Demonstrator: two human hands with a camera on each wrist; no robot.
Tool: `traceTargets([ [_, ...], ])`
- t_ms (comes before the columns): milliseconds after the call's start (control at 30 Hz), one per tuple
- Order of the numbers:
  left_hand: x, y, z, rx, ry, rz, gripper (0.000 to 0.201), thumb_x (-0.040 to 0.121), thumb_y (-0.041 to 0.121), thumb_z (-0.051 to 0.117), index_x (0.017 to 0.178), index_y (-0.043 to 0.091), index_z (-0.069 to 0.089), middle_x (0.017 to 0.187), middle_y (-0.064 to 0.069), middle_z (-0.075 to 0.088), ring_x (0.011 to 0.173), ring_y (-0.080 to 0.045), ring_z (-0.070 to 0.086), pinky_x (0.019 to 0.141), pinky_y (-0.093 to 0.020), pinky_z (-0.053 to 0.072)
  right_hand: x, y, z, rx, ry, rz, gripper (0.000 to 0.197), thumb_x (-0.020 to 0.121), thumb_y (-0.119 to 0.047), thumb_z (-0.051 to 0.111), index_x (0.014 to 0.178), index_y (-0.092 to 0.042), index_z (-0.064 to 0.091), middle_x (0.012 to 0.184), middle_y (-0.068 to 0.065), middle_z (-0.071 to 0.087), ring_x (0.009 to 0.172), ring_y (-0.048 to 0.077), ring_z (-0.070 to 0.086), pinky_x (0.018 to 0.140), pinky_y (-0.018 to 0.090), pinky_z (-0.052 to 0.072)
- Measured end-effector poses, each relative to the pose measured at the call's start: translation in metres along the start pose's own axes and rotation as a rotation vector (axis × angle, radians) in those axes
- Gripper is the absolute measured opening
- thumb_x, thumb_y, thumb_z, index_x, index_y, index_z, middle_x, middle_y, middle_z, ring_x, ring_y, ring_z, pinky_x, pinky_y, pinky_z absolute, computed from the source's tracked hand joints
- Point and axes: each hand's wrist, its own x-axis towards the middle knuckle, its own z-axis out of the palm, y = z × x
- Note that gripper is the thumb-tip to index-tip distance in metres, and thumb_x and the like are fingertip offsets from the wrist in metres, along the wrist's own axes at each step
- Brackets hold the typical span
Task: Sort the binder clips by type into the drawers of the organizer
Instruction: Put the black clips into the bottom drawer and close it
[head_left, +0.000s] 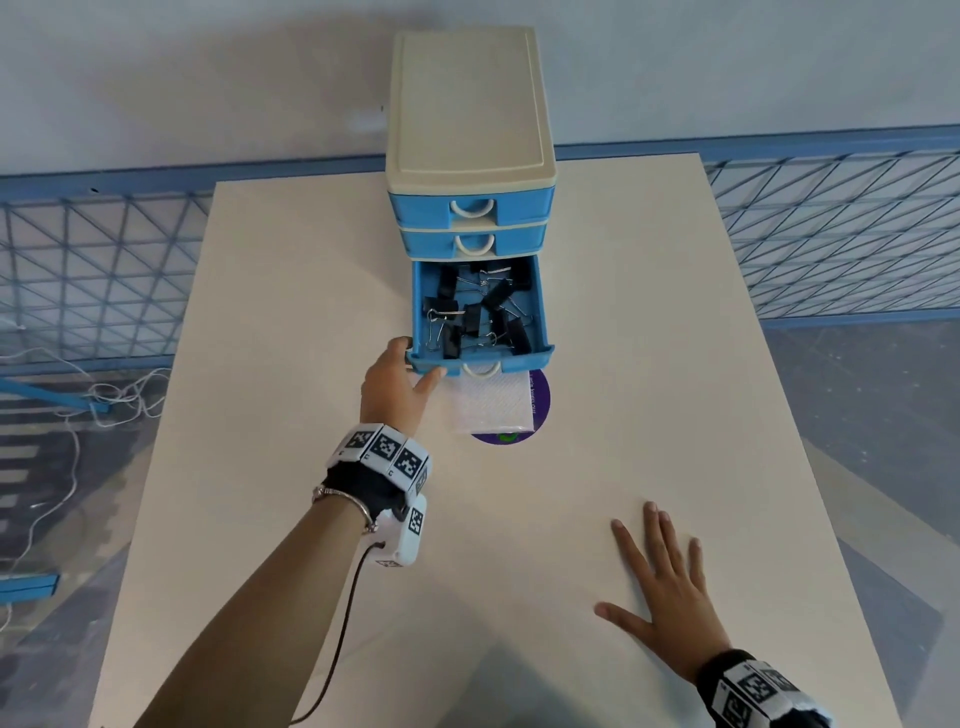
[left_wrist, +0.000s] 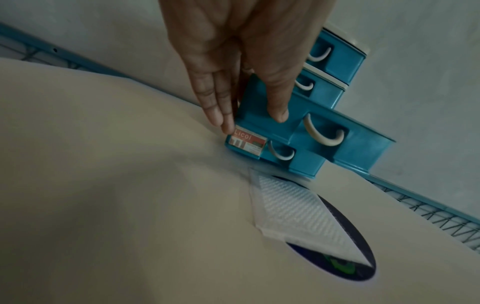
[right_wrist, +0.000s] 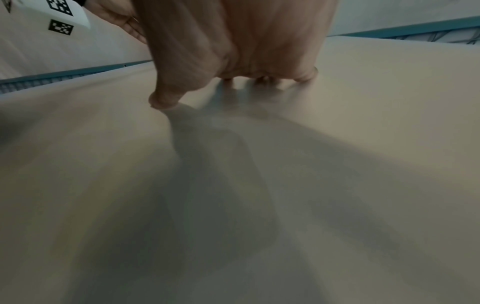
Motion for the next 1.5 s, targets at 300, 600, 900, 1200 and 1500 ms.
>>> traceTargets([
  [300,0.006,-0.006,-0.006,0.102,-0.019,0.032,0.054,0.078,0.035,0.068,0.122,0.010,0.048,0.114,-0.009,0.061,0.093,-0.026,0.060,0.077,-0.039,0.048,-0.001,0.000,-0.001,-0.015,-0.020,0.008,0.088,0.076,-0.080,0.022,0.144,-0.028,0.004,0.153,0.009,-0.010,0.139,0.023,-0.011,0.105,0.057,0.014],
  [600,0.035,0.004,-0.007,0.173,-0.025,0.051,0.061,0.083,0.035,0.063,0.132,0.010,0.036,0.129,-0.012,0.051,0.107,-0.031,0.054,0.084,-0.042,0.044,-0.001,0.001,0.001,0.011,-0.008,-0.009,0.086,0.077,-0.079,0.025,0.144,-0.029,0.003,0.153,0.003,-0.016,0.140,0.022,-0.012,0.109,0.050,-0.001],
  [900,0.084,0.022,-0.005,0.183,-0.068,0.041,0.069,0.087,0.030,0.060,0.141,0.011,0.021,0.140,-0.015,0.041,0.119,-0.034,0.046,0.096,-0.044,0.039,-0.002,-0.003,-0.001,-0.007,-0.002,0.002,0.084,0.079,-0.076,0.026,0.144,-0.025,0.014,0.154,0.012,-0.001,0.140,0.028,0.001,0.107,0.050,0.004],
  [1200,0.120,0.038,-0.007,0.248,0.006,-0.064,0.057,0.080,0.041,0.064,0.119,0.004,0.043,0.121,-0.018,0.054,0.108,-0.037,0.052,0.087,-0.045,0.042,-0.003,-0.002,0.000,-0.022,0.001,0.001,0.084,0.079,-0.076,0.028,0.144,-0.023,0.018,0.153,0.015,0.003,0.140,0.031,0.005,0.110,0.045,-0.002],
  [1500,0.101,0.024,-0.003,0.215,-0.023,-0.084,0.026,0.088,0.020,0.050,0.111,0.008,0.056,0.112,-0.015,0.064,0.101,-0.034,0.057,0.083,-0.035,0.045,-0.002,-0.004,-0.001,-0.019,-0.003,0.007,0.084,0.079,-0.075,0.028,0.143,-0.022,0.021,0.153,0.016,0.006,0.139,0.031,0.007,0.110,0.046,-0.001],
])
